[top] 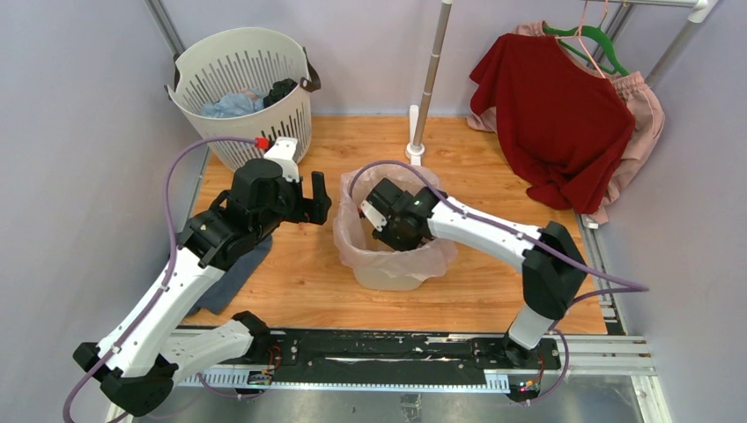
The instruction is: Put the trash bags into the trash bin
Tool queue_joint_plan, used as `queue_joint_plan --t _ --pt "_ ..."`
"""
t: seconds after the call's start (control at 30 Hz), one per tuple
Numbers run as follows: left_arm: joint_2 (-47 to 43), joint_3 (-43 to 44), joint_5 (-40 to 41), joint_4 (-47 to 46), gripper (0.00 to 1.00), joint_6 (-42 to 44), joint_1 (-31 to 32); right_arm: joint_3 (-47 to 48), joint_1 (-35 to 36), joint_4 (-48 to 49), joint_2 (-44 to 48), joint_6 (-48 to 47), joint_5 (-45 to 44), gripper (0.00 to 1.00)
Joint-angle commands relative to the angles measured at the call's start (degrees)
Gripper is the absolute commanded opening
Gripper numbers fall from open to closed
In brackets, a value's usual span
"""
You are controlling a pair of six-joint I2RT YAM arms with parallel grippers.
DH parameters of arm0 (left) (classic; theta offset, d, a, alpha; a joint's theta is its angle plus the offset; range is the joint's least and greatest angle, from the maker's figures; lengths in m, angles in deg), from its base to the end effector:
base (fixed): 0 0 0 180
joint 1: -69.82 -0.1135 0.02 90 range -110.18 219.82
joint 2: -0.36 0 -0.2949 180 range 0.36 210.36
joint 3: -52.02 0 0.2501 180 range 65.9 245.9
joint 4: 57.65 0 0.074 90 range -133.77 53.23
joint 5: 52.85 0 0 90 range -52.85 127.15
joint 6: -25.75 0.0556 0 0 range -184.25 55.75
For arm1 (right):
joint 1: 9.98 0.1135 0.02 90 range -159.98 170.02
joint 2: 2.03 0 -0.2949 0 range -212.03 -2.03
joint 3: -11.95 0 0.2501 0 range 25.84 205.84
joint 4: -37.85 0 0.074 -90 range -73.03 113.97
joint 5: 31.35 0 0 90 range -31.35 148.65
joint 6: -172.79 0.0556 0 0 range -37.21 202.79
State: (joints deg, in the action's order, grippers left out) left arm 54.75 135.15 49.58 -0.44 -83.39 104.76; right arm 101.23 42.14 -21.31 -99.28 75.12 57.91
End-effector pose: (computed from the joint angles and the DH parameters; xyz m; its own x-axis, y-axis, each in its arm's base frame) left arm 0.1547 -0.0935 0.4124 -0.5017 -0.0401 -0.8641 0.2537 0.9482 -0.1913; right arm 0.2187 0.2800 0.2520 -0.4558 -0.8032 -0.3836 -0.8546 0.5153 -0.0637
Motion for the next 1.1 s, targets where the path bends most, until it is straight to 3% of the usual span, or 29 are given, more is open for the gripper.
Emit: queue_joint_plan --t 0.0,0.03,0.13,0.3,0.5,0.57,0.67,0.73,0.8,1.07 --pt "0.9 -1.1 -0.1 -2.3 1.00 -0.5 -0.9 4.7 0.5 -3.1 6.3 1.9 -1.1 0.32" --pt "1.2 -1.1 -0.2 -2.5 1.00 -0.5 -1.0 5.6 0.5 -3.2 7.4 2.2 -0.9 0.33" --pt "1.6 -0.8 -0.7 -2.8 1.00 -0.5 -1.3 7.6 0.6 -3.3 10.2 2.7 2.7 0.57" --pt "1.9 0.6 -0.9 -2.5 1.00 -0.4 -1.4 8.2 0.7 -2.1 13.5 4.1 3.8 0.59" --pt "1.8 1.1 -1.4 -2.2 1.00 -0.6 -1.4 7.1 0.7 2.9 14.2 6.4 -2.0 0.59" --pt "1.7 1.1 -1.6 -2.3 1.00 -0.8 -1.4 7.5 0.7 4.4 12.7 7.1 -2.3 0.54" --pt "1.5 1.7 -1.9 -1.8 1.00 -0.9 -1.4 13.3 0.7 -3.8 5.2 7.3 -4.3 0.46" --pt "1.2 2.0 -1.8 -1.3 1.00 -0.8 -1.4 17.1 0.7 -10.8 0.8 8.7 -4.5 0.29" --pt "0.6 2.1 -1.4 -1.1 1.00 -0.8 -1.4 17.7 0.8 -12.8 -1.2 9.3 -5.1 0.03" --pt "0.7 1.9 -2.0 -1.3 1.00 -1.0 -1.5 17.8 2.0 -12.4 3.5 8.7 -7.2 0.00"
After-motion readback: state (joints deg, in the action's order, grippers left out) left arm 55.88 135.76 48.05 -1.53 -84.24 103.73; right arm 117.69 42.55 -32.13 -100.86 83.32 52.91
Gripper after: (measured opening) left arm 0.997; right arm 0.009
